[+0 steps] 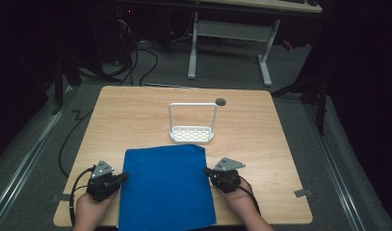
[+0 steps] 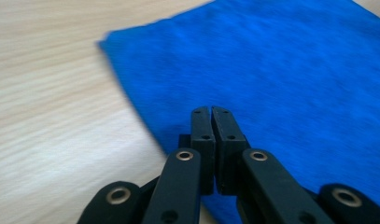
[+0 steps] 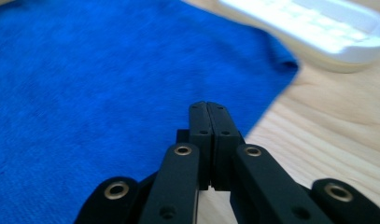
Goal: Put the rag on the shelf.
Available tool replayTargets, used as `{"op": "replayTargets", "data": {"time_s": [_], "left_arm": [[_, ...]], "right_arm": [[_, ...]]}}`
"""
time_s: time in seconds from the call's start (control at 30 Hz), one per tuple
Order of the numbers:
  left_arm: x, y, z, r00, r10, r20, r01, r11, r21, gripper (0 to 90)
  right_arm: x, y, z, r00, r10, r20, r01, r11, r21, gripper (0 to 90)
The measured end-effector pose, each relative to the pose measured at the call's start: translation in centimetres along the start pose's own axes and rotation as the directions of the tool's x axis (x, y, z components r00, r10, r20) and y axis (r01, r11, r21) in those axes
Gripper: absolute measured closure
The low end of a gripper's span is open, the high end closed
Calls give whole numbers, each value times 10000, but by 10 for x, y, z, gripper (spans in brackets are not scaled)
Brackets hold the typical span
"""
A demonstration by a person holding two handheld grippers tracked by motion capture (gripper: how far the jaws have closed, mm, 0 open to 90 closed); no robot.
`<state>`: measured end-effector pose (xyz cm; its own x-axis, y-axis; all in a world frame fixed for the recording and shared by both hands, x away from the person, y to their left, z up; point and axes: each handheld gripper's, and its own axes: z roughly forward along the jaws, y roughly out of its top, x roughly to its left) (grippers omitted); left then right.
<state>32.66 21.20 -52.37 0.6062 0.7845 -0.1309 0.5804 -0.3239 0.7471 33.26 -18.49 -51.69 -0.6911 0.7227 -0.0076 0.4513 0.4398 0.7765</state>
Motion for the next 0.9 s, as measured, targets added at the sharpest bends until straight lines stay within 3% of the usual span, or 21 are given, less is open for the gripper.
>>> {"op": "replayTargets", "data": {"time_s": [0.03,0.07,0.1,0.2,0.37,0.57,0.73,0.8,0.83,0.87,0.9], "left_arm": [[0,0,0,10000,0,0,0,10000,0,885],[-5,-1,5,9996,288,-19,-287,9990,336,885],[-6,-1,7,9994,333,42,-335,9983,487,885],[-8,0,10,9994,289,209,-299,9984,472,885],[-7,2,14,9987,225,457,-247,9985,481,882],[-16,11,24,9940,615,909,-673,9958,618,876],[-42,20,37,9762,1275,1755,-1425,9869,758,867],[-53,21,40,9689,1567,1912,-1732,9822,725,859],[-53,21,40,9689,1567,1912,-1732,9822,725,856],[-60,21,42,9611,1822,2074,-2006,9771,712,852],[-60,21,42,9611,1822,2074,-2006,9771,712,850]], "right_arm": [[0,0,0,10000,0,0,0,10000,0,900],[3,0,5,9998,-157,-96,160,9995,263,900],[4,0,7,9997,-190,-140,196,9990,390,900],[3,-2,12,9997,-225,-120,234,9961,848,900],[0,-7,8,9999,-118,40,114,9960,891,900],[-8,-22,-9,9986,234,464,-275,9956,891,900],[-19,-36,-29,9942,545,931,-637,9931,989,900],[-24,-40,-35,9910,770,1093,-885,9907,1037,900],[-24,-40,-35,9910,770,1093,-885,9907,1037,900],[-28,-45,-42,9896,758,1224,-884,9910,1009,900],[-28,-45,-42,9896,758,1224,-884,9910,1009,900]]}}
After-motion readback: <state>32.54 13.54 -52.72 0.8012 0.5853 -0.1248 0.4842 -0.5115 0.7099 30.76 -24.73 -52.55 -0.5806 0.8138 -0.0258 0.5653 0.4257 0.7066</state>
